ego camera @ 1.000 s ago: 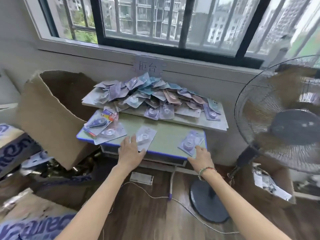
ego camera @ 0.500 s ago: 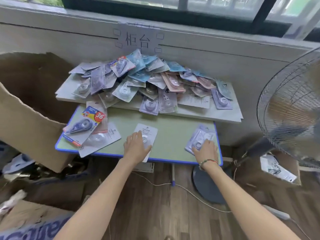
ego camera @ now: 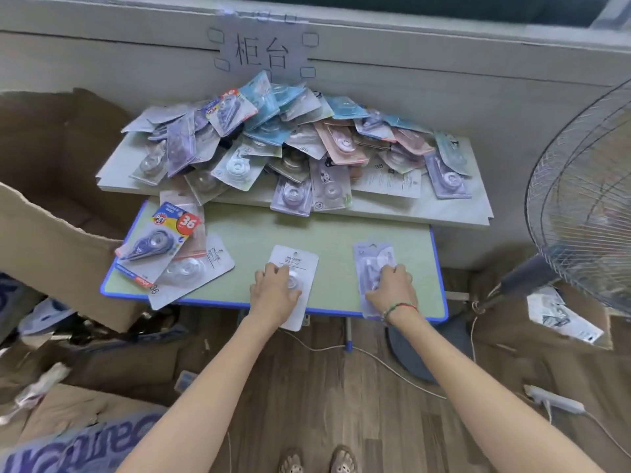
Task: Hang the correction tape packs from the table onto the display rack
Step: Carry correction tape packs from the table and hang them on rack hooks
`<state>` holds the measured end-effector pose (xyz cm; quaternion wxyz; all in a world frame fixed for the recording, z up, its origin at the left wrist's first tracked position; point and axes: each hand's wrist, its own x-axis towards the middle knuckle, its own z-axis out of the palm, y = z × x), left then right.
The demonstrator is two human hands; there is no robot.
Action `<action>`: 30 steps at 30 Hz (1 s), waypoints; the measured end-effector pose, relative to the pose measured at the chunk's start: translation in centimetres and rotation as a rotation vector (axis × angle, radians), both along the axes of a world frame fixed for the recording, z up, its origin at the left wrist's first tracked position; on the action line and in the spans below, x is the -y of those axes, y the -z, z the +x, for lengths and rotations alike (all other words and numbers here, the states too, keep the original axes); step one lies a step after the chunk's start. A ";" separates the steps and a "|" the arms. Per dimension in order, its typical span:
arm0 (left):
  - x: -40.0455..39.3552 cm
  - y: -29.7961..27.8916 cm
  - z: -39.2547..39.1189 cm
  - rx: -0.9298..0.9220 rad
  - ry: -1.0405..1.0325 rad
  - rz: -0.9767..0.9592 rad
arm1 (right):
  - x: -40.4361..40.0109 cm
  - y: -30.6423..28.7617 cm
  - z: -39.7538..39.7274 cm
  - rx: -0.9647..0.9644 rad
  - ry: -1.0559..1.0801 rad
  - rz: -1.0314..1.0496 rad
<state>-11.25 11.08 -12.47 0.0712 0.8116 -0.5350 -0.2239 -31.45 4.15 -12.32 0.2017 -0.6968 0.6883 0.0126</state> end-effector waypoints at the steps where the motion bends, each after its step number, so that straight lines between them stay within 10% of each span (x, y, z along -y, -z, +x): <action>1: -0.2 0.1 -0.3 -0.003 -0.006 -0.009 | -0.6 0.1 0.2 -0.010 -0.025 0.013; 17: -2.4 2.1 -2.2 -0.061 -0.078 -0.020 | -5.0 1.5 0.6 -0.124 0.024 -0.100; 30: -2.2 -4.0 -4.7 -0.170 -0.284 -0.305 | -4.6 -2.4 -1.8 0.192 0.153 -0.308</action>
